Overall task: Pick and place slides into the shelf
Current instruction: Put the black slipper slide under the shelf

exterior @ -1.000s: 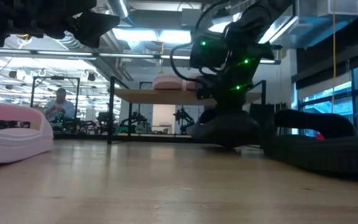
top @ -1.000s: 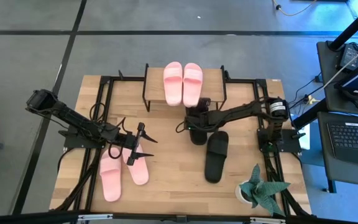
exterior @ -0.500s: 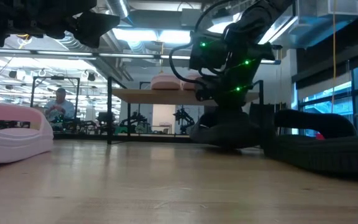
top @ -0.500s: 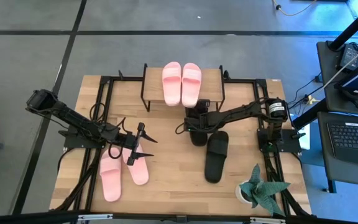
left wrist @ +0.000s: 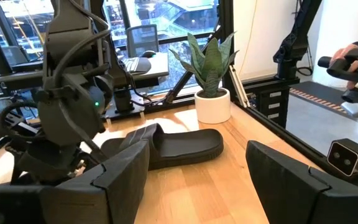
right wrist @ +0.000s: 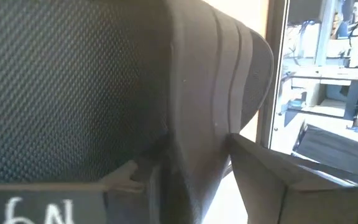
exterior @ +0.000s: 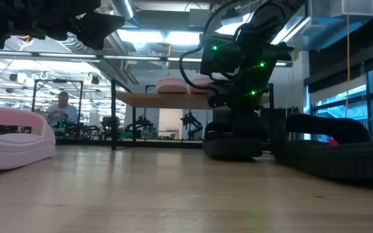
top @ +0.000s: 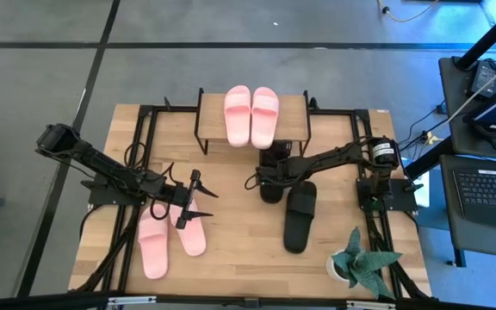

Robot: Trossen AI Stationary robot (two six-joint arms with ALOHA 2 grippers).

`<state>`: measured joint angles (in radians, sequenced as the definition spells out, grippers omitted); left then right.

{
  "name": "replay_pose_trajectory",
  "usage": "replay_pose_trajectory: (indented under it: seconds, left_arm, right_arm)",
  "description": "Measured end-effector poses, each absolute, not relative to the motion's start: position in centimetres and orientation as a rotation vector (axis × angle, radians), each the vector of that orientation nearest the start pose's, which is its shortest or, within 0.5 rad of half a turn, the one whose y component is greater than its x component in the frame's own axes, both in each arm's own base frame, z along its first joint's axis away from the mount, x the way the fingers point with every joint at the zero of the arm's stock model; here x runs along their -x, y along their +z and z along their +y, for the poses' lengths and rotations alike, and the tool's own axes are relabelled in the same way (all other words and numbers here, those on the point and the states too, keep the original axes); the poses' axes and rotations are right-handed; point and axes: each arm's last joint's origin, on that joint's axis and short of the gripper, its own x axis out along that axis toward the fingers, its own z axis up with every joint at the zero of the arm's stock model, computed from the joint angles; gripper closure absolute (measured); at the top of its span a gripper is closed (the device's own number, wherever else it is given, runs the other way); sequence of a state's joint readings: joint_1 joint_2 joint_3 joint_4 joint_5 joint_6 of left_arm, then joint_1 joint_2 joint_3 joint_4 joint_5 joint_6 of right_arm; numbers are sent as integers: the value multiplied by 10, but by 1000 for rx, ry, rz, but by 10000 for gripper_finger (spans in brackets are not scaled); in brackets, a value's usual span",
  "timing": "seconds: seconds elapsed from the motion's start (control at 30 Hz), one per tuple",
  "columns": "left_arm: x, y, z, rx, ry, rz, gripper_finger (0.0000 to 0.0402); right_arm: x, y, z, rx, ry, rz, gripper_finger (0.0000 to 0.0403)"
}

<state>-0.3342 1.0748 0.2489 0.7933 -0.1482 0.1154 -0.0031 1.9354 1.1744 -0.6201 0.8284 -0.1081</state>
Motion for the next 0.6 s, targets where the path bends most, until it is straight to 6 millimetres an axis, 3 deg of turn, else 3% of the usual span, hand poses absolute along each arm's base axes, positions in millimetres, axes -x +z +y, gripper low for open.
replay_pose_trajectory:
  seconds: [0.23, 0.6]
  left_arm:
    - [-191, 193, -62, -123, -188, 21, 140]
    - [-191, 193, -62, -123, -188, 21, 140]
  right_arm:
    - [-350, 139, -10, 677, -596, 1323, 240]
    - [-351, 140, -9, 667, -581, 1320, 239]
